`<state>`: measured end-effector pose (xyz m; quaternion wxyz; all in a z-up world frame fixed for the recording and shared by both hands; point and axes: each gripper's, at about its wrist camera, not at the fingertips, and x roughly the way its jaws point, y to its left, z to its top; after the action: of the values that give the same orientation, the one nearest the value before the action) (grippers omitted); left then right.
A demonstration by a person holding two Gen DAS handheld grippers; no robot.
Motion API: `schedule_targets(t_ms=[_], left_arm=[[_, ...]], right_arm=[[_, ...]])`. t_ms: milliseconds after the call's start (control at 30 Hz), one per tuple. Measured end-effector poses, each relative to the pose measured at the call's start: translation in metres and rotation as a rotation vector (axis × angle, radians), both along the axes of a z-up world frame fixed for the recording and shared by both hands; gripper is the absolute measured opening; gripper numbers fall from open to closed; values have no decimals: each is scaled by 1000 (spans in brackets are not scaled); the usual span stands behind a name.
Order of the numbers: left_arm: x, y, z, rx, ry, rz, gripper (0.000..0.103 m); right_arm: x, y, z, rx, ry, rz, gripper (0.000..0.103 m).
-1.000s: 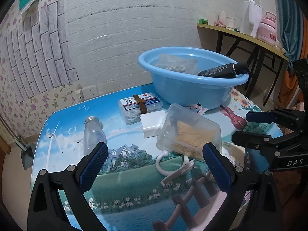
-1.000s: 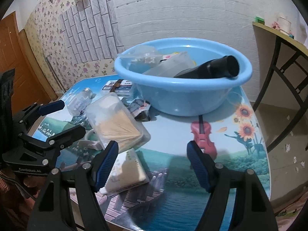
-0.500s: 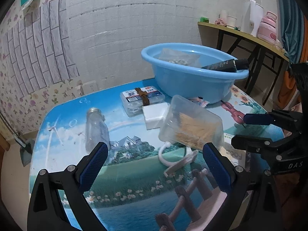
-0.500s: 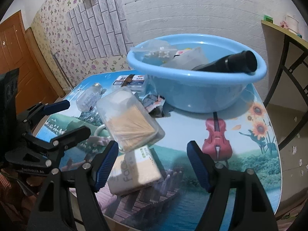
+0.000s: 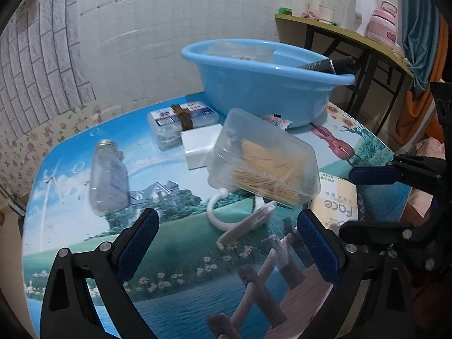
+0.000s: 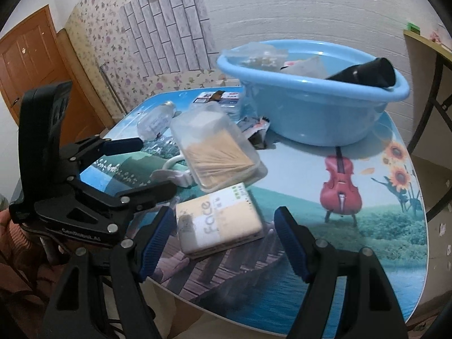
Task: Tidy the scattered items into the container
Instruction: 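Grasp the white plastic hook with the left gripper while the right grasps the 'Face' tissue pack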
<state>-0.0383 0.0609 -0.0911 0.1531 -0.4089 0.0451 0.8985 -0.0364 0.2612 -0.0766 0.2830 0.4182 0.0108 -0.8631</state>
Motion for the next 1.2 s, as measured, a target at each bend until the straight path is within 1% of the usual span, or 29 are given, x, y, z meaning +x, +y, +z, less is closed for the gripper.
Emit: schedule_targets(t_ms=[33,67,100,133,167,267,333,400,433,500,567,667,733,867,900,933,967,1033,1133,1200], left_arm=[[-1,1,-1,0,-6,-2,88],[-2,1,-3,-1,-14,-4,74],[-4,2,-6,-2,-31,-9,66],[-5,2,-8,1,-45,-15,54],[-4,3,-6,-13,-27,-9,50],[-2,2,-6,-4,-35,-24,50],[1,2,-3,-12,-27,-28,50],[5,0,1,-18,-17,-27,50],[7,-2,4,-20,-14,-24,50],[11,-8,7,-14,-11,-15,50],[14,-13,7,-11,-13,-4,50],[18,-20,5,-11,-31,22,50],[19,-25,2,-13,-55,40,50],[21,-35,-2,-15,-80,81,51],[21,-37,-3,-11,-86,89,52],[21,-38,-3,-10,-86,92,60],[21,-38,-3,-11,-88,97,70],[19,-37,-4,-23,-87,110,77],[17,-35,-7,-36,-93,112,82],[14,-33,-7,-36,-98,115,83]], right_arm=[[0,-2,-2,2,-6,7,74],[-1,-2,-3,4,-10,11,74],[0,-4,-4,10,-14,16,74],[1,-6,-5,17,-15,25,74],[1,-7,-6,21,-15,29,74],[-1,-10,-10,42,-18,26,74],[-4,-9,-11,47,-19,9,74],[-5,-9,-12,38,-22,10,70],[-5,-9,-12,41,-19,8,65],[-4,-7,-10,60,-6,-5,64],[-3,-2,-8,53,5,-20,64],[-2,10,-4,33,26,-51,64],[-3,17,-3,31,23,-71,64],[-3,24,-4,74,32,-122,64],[-3,27,-5,90,35,-144,64],[-4,30,-5,95,33,-159,64],[-6,33,-6,96,29,-169,64],[-9,36,-8,106,19,-190,64],[-10,35,-10,107,17,-194,64],[-10,35,-11,113,16,-194,64]])
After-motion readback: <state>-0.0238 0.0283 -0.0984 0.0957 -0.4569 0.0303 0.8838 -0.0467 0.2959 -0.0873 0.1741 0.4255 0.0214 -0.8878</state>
